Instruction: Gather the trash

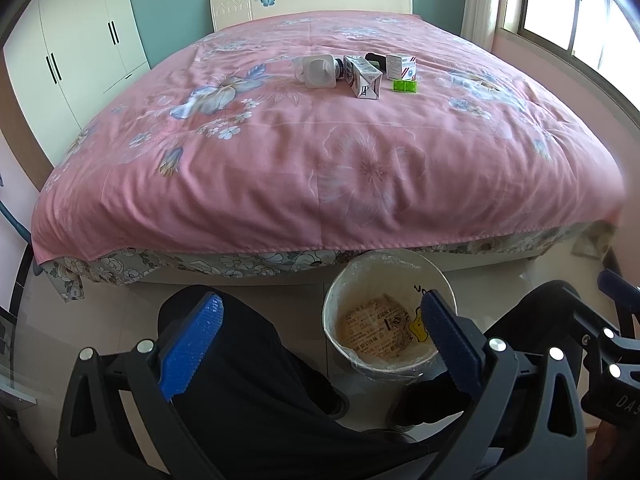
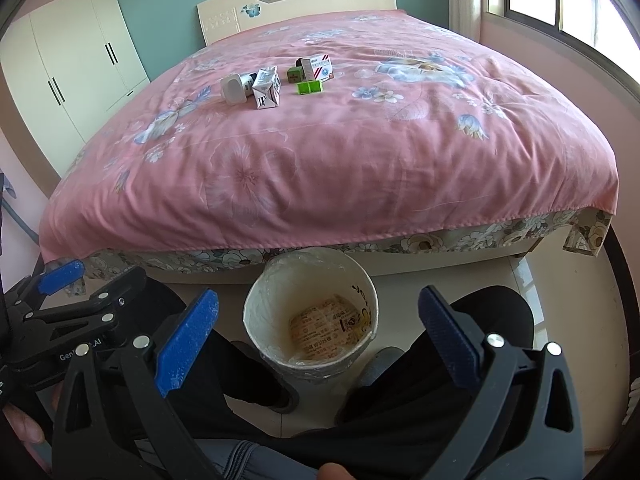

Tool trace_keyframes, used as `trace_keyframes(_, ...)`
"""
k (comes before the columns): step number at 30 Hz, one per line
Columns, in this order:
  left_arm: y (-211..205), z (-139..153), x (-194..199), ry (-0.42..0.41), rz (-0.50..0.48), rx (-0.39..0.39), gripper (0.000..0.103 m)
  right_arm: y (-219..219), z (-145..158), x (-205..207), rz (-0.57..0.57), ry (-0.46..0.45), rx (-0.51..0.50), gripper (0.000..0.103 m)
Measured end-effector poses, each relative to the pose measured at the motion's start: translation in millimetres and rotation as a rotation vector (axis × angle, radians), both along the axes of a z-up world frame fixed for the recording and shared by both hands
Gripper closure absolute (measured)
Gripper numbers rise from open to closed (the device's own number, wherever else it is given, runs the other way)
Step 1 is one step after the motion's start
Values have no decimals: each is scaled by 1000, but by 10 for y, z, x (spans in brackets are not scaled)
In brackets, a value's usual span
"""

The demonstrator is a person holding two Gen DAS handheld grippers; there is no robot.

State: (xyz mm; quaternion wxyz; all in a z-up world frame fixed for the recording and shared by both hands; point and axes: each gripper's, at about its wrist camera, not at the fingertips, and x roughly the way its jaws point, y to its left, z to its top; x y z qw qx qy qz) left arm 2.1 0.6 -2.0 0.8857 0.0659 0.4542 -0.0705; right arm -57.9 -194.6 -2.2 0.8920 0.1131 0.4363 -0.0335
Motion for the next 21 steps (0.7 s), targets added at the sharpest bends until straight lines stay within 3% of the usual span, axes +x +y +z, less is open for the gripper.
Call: trace_keyframes(21, -59, -49, -23, 11, -6, -1, 2, 15, -47, 10, 12, 14, 12, 5)
